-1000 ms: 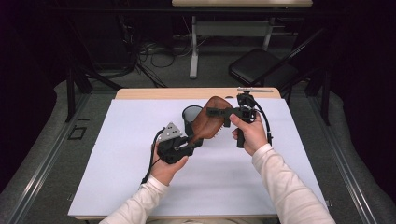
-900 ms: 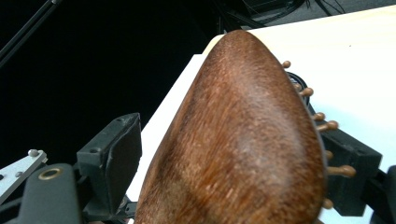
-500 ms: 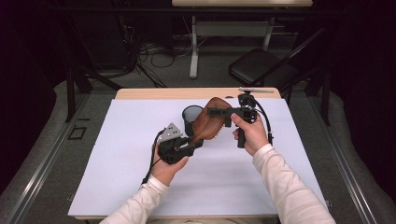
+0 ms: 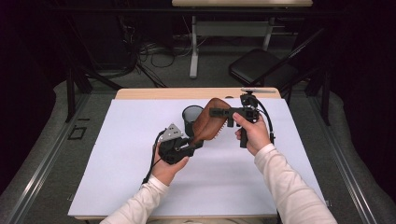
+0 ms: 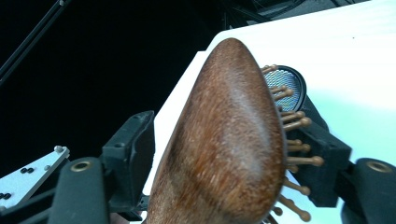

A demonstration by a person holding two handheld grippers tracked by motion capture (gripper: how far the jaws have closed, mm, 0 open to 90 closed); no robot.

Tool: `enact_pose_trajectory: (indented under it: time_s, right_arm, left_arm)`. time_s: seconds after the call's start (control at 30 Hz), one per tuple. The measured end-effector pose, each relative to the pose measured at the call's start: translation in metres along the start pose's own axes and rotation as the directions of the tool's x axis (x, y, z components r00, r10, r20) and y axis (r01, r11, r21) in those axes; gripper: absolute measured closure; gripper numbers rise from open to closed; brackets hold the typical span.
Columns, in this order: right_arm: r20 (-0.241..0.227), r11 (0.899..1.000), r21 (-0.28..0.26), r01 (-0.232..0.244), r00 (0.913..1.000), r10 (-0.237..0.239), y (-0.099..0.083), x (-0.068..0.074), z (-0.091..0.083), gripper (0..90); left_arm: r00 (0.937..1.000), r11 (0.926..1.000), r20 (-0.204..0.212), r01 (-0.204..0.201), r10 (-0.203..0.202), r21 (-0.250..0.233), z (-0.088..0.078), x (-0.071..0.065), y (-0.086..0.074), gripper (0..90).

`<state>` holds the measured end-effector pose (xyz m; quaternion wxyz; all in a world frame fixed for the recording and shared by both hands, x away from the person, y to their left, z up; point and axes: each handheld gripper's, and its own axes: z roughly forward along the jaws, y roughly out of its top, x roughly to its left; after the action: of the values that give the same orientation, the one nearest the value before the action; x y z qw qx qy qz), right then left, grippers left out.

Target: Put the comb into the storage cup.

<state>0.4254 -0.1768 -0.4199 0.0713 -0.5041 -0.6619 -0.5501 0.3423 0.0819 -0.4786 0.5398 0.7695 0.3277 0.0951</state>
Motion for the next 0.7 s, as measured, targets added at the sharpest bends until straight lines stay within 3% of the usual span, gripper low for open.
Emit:
enact_pose_trajectory:
  time_s: [0.7]
  right_arm:
    - [-0.021, 0.999, -0.025, -0.037, 0.9991, 0.036, -0.0015, -0.0067, -0.0025, 41.5]
  left_arm:
    - [1.0000, 0.9997, 0.001, 0.001, -0.001, 0.022, 0.0054, 0.0027, -0.0038, 72.2]
